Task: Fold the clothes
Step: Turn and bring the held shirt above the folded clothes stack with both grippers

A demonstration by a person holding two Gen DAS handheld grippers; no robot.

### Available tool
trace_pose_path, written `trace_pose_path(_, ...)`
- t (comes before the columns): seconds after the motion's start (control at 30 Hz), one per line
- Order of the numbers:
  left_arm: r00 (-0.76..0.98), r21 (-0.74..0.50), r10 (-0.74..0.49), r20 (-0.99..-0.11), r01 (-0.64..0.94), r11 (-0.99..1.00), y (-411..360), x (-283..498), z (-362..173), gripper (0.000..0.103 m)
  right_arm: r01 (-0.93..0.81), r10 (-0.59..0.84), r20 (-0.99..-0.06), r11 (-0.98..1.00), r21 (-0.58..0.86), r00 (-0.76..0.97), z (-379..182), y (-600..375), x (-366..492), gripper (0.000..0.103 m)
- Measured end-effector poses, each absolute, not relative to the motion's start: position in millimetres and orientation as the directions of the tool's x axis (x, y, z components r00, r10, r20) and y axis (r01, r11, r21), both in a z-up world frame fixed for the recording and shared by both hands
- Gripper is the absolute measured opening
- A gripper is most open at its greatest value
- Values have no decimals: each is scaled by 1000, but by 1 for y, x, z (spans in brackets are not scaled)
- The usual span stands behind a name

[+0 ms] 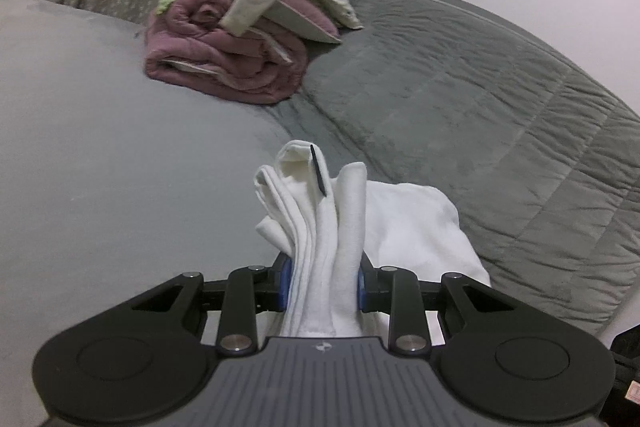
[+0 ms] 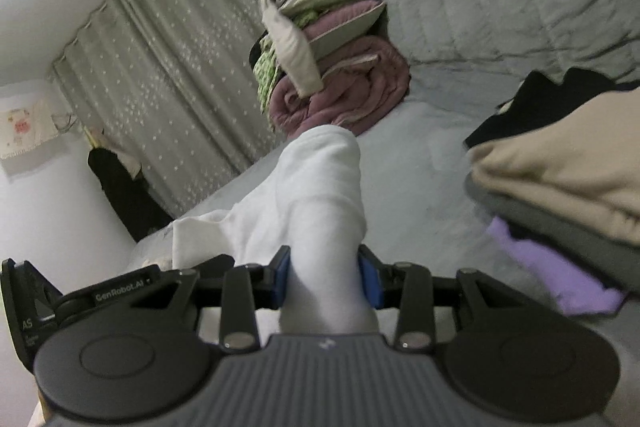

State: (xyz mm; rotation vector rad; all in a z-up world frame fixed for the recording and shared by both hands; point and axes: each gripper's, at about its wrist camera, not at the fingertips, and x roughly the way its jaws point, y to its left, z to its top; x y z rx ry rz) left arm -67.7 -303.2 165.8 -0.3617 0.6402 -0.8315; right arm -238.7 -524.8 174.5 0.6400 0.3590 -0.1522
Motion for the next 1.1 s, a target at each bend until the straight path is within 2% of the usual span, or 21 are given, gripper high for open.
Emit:
trace_pose_path(0.37, 455, -563, -831, -321, 613, 553, -405, -82, 203, 27, 251, -99, -281, 777, 577, 955, 214, -630, -265, 34)
trace_pose_path(0.53, 416, -600, -845, -336, 596, 533, -452, -86, 193, 27, 285, -103, -333, 777, 562, 937, 225, -690, -266, 34)
trace_pose_path(0.8, 393, -646, -835, -384, 532, 548, -512, -101, 169, 27, 342, -109, -411, 759, 553, 905, 212, -763, -264, 33)
trace_pose_path(1.1, 450, -610, -796, -405, 516, 602, -541, -117, 142, 28, 442, -175, -528, 784, 436, 831, 192, -795, -237, 32)
